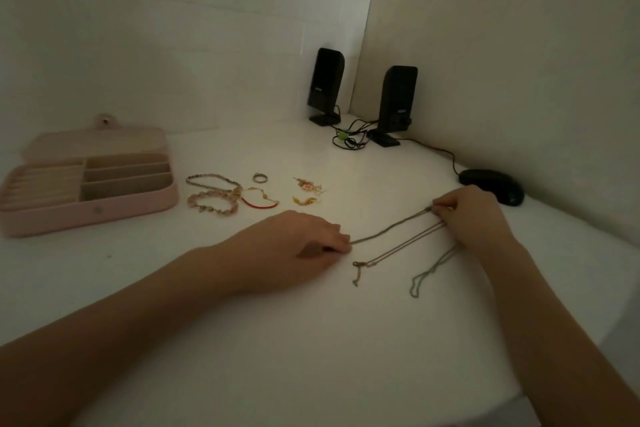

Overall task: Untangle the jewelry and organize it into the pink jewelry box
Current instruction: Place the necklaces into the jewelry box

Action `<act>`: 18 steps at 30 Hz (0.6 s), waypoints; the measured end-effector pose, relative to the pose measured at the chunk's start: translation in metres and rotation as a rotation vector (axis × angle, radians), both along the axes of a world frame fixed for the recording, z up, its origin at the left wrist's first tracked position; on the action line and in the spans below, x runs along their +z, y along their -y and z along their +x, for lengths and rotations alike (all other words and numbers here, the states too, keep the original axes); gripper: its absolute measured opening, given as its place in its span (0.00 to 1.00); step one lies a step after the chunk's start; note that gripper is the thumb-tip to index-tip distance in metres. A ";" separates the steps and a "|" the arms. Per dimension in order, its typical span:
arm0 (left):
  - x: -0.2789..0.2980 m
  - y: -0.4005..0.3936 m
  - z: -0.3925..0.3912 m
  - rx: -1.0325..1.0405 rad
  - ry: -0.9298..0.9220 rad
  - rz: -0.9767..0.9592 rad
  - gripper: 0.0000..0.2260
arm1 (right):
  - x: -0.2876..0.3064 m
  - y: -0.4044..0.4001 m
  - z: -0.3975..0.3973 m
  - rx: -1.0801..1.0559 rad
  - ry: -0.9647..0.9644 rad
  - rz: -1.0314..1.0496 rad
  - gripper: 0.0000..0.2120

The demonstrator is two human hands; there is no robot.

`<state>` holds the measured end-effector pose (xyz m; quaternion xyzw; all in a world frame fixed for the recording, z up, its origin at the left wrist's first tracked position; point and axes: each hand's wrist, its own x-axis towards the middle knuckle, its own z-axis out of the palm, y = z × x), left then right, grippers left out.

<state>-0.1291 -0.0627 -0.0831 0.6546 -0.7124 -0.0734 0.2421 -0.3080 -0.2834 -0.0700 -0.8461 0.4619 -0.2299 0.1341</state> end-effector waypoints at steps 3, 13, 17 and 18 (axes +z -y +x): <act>-0.006 -0.006 0.008 0.033 0.024 0.006 0.23 | 0.002 -0.001 0.002 0.017 -0.019 -0.042 0.09; 0.009 -0.004 0.007 0.219 -0.203 -0.239 0.03 | 0.014 -0.038 0.027 0.248 0.409 0.231 0.05; 0.017 0.003 0.008 0.248 -0.606 -0.176 0.15 | 0.036 -0.080 0.055 0.559 0.603 0.638 0.05; 0.019 0.004 0.008 0.244 -0.733 -0.129 0.17 | 0.043 -0.089 0.062 0.614 0.622 0.682 0.05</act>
